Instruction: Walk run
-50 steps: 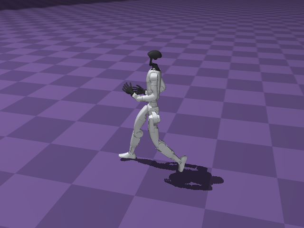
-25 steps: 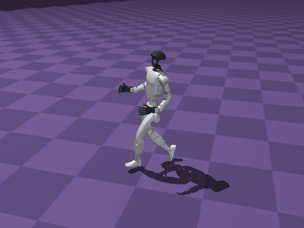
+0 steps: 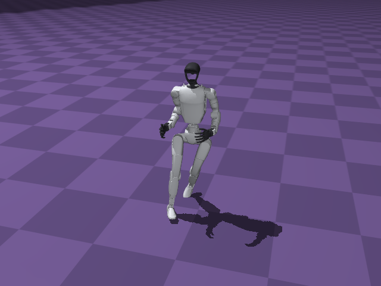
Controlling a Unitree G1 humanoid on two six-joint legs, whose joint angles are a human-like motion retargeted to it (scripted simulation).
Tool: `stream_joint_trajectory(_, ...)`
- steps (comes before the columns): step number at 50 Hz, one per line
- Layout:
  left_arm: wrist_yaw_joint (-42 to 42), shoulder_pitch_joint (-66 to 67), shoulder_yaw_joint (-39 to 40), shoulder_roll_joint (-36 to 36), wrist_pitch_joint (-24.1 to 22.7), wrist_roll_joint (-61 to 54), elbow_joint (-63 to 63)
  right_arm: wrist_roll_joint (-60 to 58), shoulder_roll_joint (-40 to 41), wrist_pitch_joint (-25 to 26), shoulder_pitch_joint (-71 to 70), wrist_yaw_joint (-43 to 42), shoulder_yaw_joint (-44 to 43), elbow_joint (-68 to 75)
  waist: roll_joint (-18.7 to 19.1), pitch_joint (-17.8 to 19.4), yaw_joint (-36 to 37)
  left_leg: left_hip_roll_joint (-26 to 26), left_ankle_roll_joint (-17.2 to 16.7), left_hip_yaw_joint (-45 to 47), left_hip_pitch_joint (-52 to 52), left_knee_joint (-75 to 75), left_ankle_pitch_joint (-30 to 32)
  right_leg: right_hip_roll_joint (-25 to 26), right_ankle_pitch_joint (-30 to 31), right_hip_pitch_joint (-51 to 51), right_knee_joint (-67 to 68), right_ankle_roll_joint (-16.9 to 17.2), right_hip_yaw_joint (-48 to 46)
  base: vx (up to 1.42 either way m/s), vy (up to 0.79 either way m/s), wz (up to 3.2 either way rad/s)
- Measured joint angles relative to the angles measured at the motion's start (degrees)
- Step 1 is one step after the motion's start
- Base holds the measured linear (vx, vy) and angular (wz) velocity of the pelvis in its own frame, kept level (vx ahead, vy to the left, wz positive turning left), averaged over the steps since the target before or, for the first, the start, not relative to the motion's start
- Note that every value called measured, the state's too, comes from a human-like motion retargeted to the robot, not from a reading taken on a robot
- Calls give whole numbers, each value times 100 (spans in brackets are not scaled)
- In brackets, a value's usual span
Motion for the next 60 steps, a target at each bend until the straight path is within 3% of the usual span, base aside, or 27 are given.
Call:
stream_joint_trajectory(2,-683,144,341,-398,40,78,369,-147,-83,-51,-182,-188,-194,56,272,-87,-455,765,-849,635,-796,1456,446,-382,-558,-49,509,255,-276,79,30,407)
stream_joint_trajectory(4,-911,378,731,-729,25,334,547,-257,-162,-17,-447,-333,-235,200,-5,-174,-383,1064,-786,1521,-1328,2198,527,-779,-666,258,390,106,-774,63,-9,239)
stream_joint_trajectory(5,-866,562,939,-859,-17,459,596,-337,-164,-6,-550,-402,-145,275,-133,-195,-280,1251,-693,1612,-1457,2389,199,-643,-604,502,186,-134,-931,65,-45,119)
stream_joint_trajectory(7,-586,852,1095,-1055,-40,458,609,-413,-235,-24,-714,-521,-136,296,-437,-94,26,1632,56,2537,-1774,2554,-418,-789,-446,836,-26,-273,-1169,67,-15,112)
stream_joint_trajectory(8,-417,978,1141,-1158,-45,455,608,-456,-268,-42,-806,-583,-186,284,-552,-23,262,1639,183,2715,-2018,2527,-648,-833,-323,996,-176,-293,-1238,44,3,88)
stream_joint_trajectory(12,-134,1324,1272,-1373,-6,309,516,-398,-511,-177,-932,-621,-381,36,-867,92,1063,1517,567,2835,-3146,1828,-2046,-1085,-45,1607,-756,-109,-2343,46,1,107)
stream_joint_trajectory(15,-125,1457,1369,-1260,7,239,431,-145,-698,-174,-930,-488,-544,-157,-909,67,1193,1851,1353,3539,-3561,852,-3159,-894,-182,1942,-914,38,-2791,76,-2,218)
stream_joint_trajectory(20,55,1402,1639,-1221,15,344,436,162,-788,-151,-907,-201,-635,-239,-1121,18,1337,1553,1823,4253,-3724,-619,-3847,-540,-220,2468,-968,268,-3534,82,-12,162)
stream_joint_trajectory(22,154,1373,1693,-1383,1,301,407,194,-712,-118,-909,-119,-628,-173,-1357,-23,1415,1548,2151,4685,-3457,-645,-3559,-644,222,2633,-796,604,-3749,113,-7,81)
stream_joint_trajectory(23,210,1386,1703,-1471,-11,276,390,190,-670,-104,-880,-88,-615,-139,-1507,-50,1491,1441,2151,4772,-3272,-622,-3888,-756,648,2688,-625,822,-3705,133,1,41)
stream_joint_trajectory(25,378,1306,1721,-1595,-46,288,402,173,-507,-115,-810,16,-609,-65,-1566,-28,1628,1189,2151,3652,-3496,-398,-4129,-843,1919,2721,-77,1020,-3452,117,-1,48)
stream_joint_trajectory(28,588,989,1658,-1703,-81,388,368,261,-293,-129,-627,130,-459,11,-994,39,1214,1435,2151,3096,-2822,-362,-4548,62,3369,2124,1658,301,-2411,131,8,191)
stream_joint_trajectory(29,662,814,1584,-1722,-95,438,359,314,-249,-118,-594,172,-456,51,-716,53,1064,1453,2151,2825,-2626,-455,-4622,385,3369,1825,2148,219,-2237,93,23,262)
stream_joint_trajectory(30,733,617,1500,-1731,-109,487,353,371,-204,-101,-573,215,-476,98,-429,61,935,1442,2151,2460,-2503,-572,-4652,711,3184,1511,2532,247,-2029,80,27,243)
stream_joint_trajectory(32,842,158,1237,-1720,-151,547,447,495,-111,-78,-458,216,-596,195,-91,60,883,1381,2128,2096,-2273,-877,-4502,725,2354,867,3219,125,-1759,88,20,220)
stream_joint_trajectory(35,961,-534,686,-1544,-193,534,500,704,87,-119,-195,62,-726,184,272,113,671,1394,1921,1547,-1600,-1706,-4205,338,1227,-212,3593,-798,-2117,111,-9,268)
stream_joint_trajectory(37,1028,-935,374,-1340,-180,550,317,817,196,-142,-62,4,-769,50,464,246,344,1362,1826,925,-1362,-1900,-4122,-123,696,-907,3528,-1028,-2420,88,-28,312)
stream_joint_trajectory(42,1172,-1733,226,-551,-154,792,-291,1021,290,-156,-38,7,-789,-311,402,686,-382,1178,1781,379,-646,-2009,-4350,-574,58,-2256,2401,-116,-2133,105,-57,220)
stream_joint_trajectory(45,1378,-1667,493,-177,-306,1207,-270,1179,72,-254,-363,-121,-705,-334,242,907,-421,1017,1407,346,-117,-2079,-4228,-842,-251,-2792,1522,420,-2254,113,-61,39)
stream_joint_trajectory(47,1656,-1258,641,-140,-357,1380,95,1193,-172,-281,-708,-203,-594,-284,453,930,-593,1235,793,582,67,-1995,-3521,-638,-84,-2998,1343,121,-2260,115,-43,24)
stream_joint_trajectory(48,1747,-1000,675,-187,-430,1416,361,1173,-319,-283,-889,-242,-536,-262,568,901,-672,1324,449,713,108,-1885,-2962,-496,153,-3058,1538,-306,-2354,188,-73,10)
stream_joint_trajectory(50,1772,-426,707,-323,-617,1485,1020,1100,-599,-283,-1201,-308,-435,-263,881,810,-651,1363,-475,622,1,-1305,-1399,-827,-1210,-2830,2276,-637,-3020,172,-50,-25)
stream_joint_trajectory(52,1835,164,814,-465,-663,1643,1469,1090,-804,-276,-1552,-369,-330,-372,731,838,-598,676,-849,837,-538,78,255,-460,-1770,-2657,2721,-702,-1774,170,-25,-25)
stream_joint_trajectory(53,2007,463,931,-516,-731,1787,1582,1127,-888,-254,-1734,-391,-293,-418,455,877,-508,522,-849,1227,-942,1013,847,-638,-1997,-2404,2828,-756,-1629,198,-53,-56)
stream_joint_trajectory(55,2332,1037,1383,-631,-879,2171,1723,1188,-1015,-228,-2001,-406,-294,-502,127,972,-113,71,-846,1247,-1901,2831,484,-422,-2473,-1722,2906,-992,-1285,172,-54,-83)
stream_joint_trajectory(58,2258,1723,1993,-868,-1022,2580,1784,1253,-1093,-237,-2214,-431,-445,-553,-60,1000,490,1159,50,2186,-3545,4553,-1007,-188,-2435,-564,2241,-1361,-1294,222,-53,-32)
stream_joint_trajectory(60,2160,1983,2309,-990,-1123,2564,1809,1312,-988,-237,-2185,-424,-558,-532,-61,1056,849,1662,617,2246,-4553,4561,-1719,109,-1715,359,1371,-1439,-1400,199,-46,7)
